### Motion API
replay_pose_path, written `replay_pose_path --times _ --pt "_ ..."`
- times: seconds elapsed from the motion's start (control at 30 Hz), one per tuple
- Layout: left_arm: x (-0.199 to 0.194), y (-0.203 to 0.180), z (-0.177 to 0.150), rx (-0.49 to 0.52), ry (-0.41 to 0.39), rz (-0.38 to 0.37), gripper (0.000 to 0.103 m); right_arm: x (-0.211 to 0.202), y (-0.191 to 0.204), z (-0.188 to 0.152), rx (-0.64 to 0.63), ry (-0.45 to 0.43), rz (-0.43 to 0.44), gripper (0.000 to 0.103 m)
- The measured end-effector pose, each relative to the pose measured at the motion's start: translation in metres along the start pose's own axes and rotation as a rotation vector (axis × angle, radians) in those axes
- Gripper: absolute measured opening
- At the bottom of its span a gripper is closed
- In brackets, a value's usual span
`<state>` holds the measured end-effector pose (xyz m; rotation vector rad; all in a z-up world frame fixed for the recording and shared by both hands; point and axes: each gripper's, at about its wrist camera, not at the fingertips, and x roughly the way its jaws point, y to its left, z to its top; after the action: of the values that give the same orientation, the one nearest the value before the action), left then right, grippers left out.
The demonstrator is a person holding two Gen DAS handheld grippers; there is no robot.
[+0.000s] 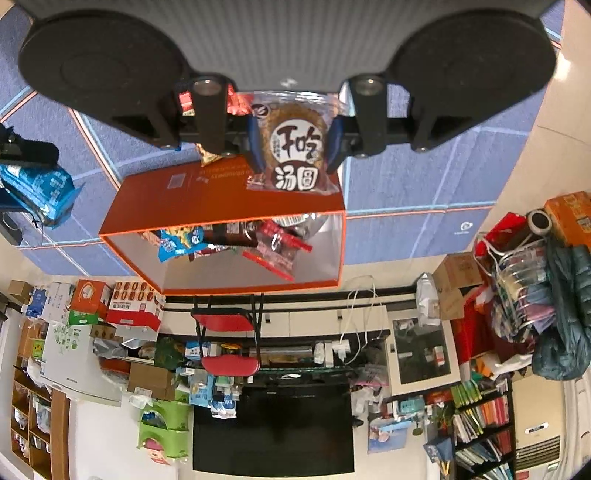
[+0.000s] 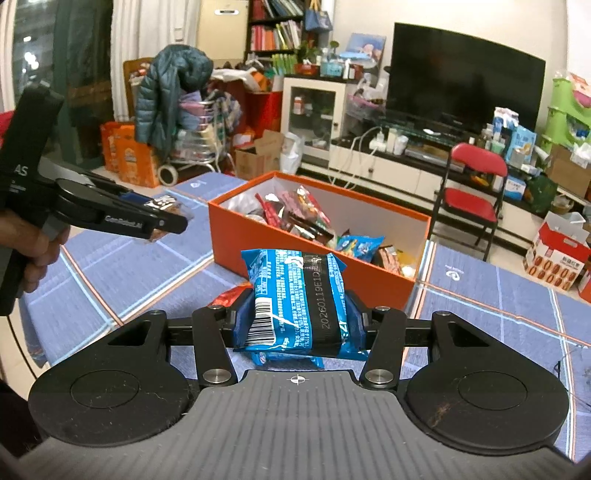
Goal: Organize snacks
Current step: 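Lift both packets over the orange box and open both grippers to drop them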
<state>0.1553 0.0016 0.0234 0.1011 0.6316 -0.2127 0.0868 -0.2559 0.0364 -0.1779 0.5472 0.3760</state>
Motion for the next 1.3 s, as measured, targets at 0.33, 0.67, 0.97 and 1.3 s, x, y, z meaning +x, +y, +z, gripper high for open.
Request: replay_pose_path --times 0.33,0.67,0.97,1.3 --pt "0.001 0.013 0.013 -0.038 -0.012 -0.019 0.029 -0.005 -0.008 0.016 0.009 -0.021 -0.037 0.036" --pt "0.032 0.015 0.090 -0.038 -0.082 -0.023 0.029 0.048 -0.055 0.093 0.109 -0.091 -0.049 0.036" --pt "0.136 -0.003 0.120 -0.091 -0.029 0.044 0.050 0.159 -0.070 0.125 0.122 0.054 -0.134 0.045" --pt "0.048 0.021 0.050 -0.133 -0.145 0.070 0.084 0.096 -0.029 0.045 0.101 -0.031 -0.072 0.059"
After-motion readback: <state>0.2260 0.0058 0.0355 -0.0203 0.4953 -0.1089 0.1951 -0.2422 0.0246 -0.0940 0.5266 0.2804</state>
